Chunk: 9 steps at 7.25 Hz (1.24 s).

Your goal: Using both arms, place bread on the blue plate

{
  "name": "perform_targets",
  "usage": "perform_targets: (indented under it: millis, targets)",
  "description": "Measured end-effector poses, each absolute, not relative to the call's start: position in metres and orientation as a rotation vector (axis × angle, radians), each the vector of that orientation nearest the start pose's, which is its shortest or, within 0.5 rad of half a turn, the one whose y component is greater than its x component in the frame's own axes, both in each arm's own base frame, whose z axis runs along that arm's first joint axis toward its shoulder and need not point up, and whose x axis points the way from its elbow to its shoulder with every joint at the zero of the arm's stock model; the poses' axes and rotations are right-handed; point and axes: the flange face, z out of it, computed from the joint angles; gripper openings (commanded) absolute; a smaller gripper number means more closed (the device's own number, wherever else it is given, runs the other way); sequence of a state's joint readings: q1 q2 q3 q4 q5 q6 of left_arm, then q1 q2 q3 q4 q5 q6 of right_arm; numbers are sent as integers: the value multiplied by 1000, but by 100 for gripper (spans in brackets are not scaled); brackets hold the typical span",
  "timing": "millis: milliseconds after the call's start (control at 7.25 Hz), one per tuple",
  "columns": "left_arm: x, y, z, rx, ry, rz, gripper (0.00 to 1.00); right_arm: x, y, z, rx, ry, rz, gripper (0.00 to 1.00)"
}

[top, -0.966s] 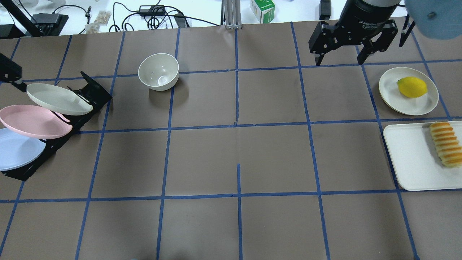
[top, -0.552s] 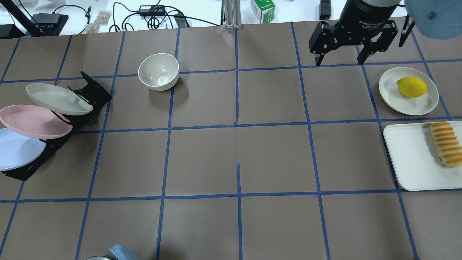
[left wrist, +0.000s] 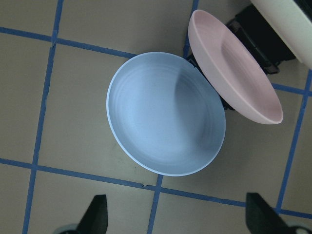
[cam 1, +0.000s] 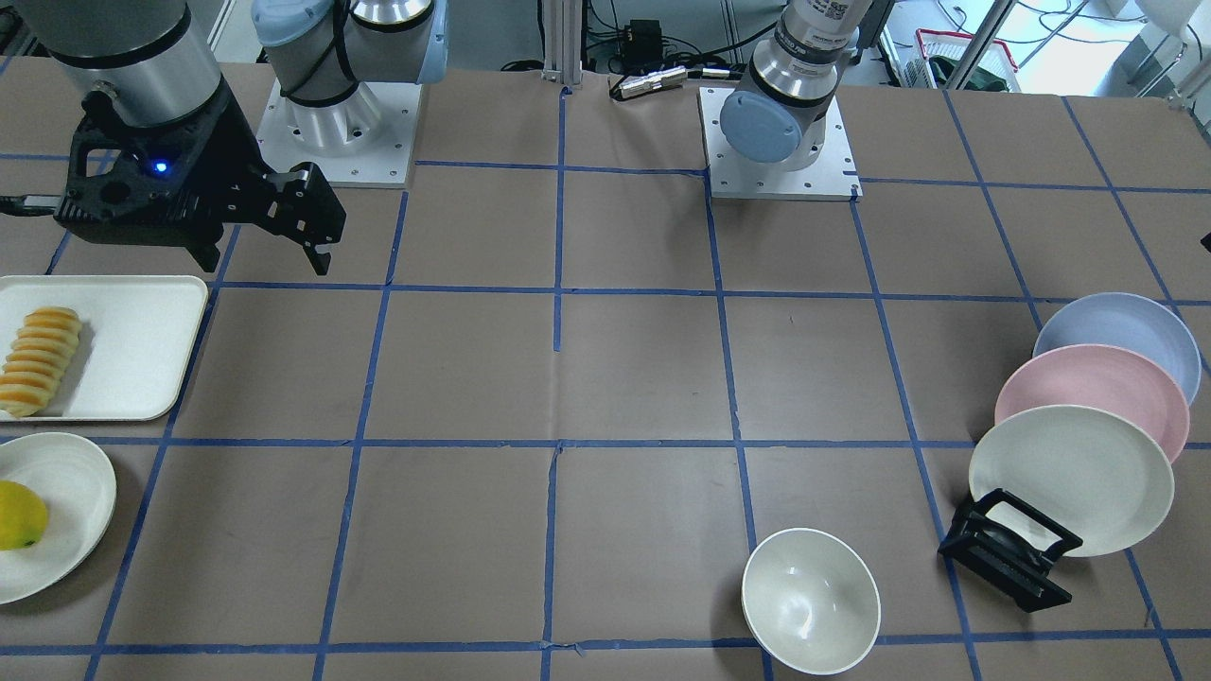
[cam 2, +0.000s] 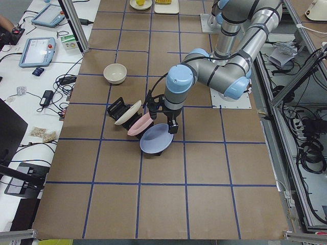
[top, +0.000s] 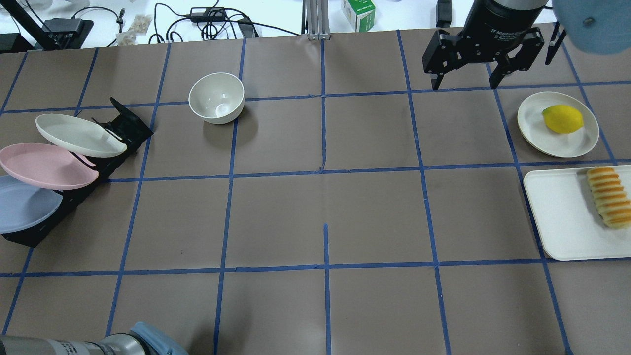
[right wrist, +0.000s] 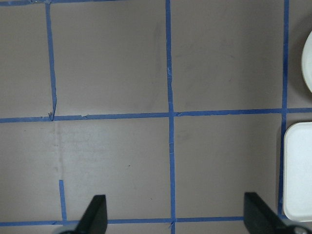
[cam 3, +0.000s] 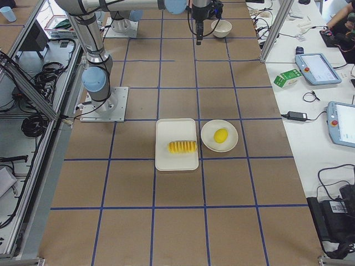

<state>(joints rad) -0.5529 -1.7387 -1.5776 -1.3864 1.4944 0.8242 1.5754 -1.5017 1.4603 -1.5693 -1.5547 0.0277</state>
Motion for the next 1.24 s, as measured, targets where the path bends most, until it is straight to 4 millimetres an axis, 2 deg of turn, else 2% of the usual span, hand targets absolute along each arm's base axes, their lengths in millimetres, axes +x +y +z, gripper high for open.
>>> perform_targets:
  millis: [552,966,1103,1241]
  targets:
    - [436,-435,345,-322,3219,-121,100,137,-524,507,36,3125,-62,100]
    - [450,-443,308,-328,3232,-105,100,132,-526,504,49,3118,-51,100]
    - [453,-445,297,-336,3242,-88,100,118,-527,501,64,3125,-22,100]
    - [455,-446,290,-357,3248,-73,89,85,-529,496,103,3123,49,100]
